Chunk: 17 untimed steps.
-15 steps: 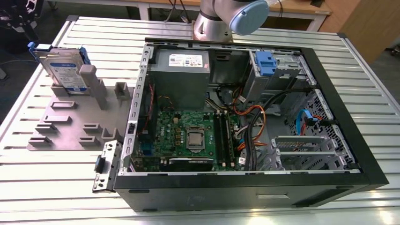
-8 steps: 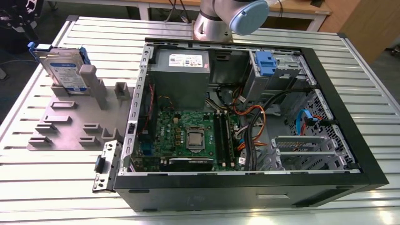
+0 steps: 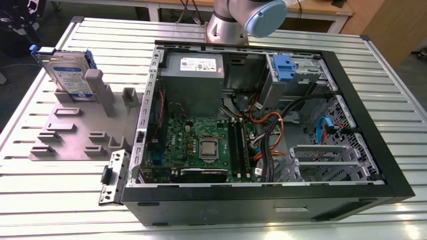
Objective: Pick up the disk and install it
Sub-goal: 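Pick up the disk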
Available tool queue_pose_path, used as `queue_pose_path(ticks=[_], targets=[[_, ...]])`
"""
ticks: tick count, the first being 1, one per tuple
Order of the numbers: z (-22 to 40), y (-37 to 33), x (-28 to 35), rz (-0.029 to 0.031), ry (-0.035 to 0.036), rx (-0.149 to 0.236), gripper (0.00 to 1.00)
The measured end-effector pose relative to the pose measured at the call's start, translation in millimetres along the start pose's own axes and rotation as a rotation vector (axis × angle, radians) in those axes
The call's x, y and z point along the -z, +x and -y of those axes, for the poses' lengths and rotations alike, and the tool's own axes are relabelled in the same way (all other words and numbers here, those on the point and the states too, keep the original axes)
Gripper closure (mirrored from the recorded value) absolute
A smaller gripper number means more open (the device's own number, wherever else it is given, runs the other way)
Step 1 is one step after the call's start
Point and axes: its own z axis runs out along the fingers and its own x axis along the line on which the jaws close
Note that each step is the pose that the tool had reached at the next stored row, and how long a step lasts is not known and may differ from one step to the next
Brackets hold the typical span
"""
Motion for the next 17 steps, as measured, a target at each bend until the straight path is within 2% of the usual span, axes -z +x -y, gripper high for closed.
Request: queue_pose_path(ticks=[6, 13, 17], targets=[[0.0, 0.0, 0.0, -0.0041, -0.0007, 0.085, 0.89], [0.0, 0.0, 0.0, -0.0048, -0.0008, 0.101, 0.89], [0.0, 0.0, -0.3, -0.0077, -0.0014, 0.161, 0.89]])
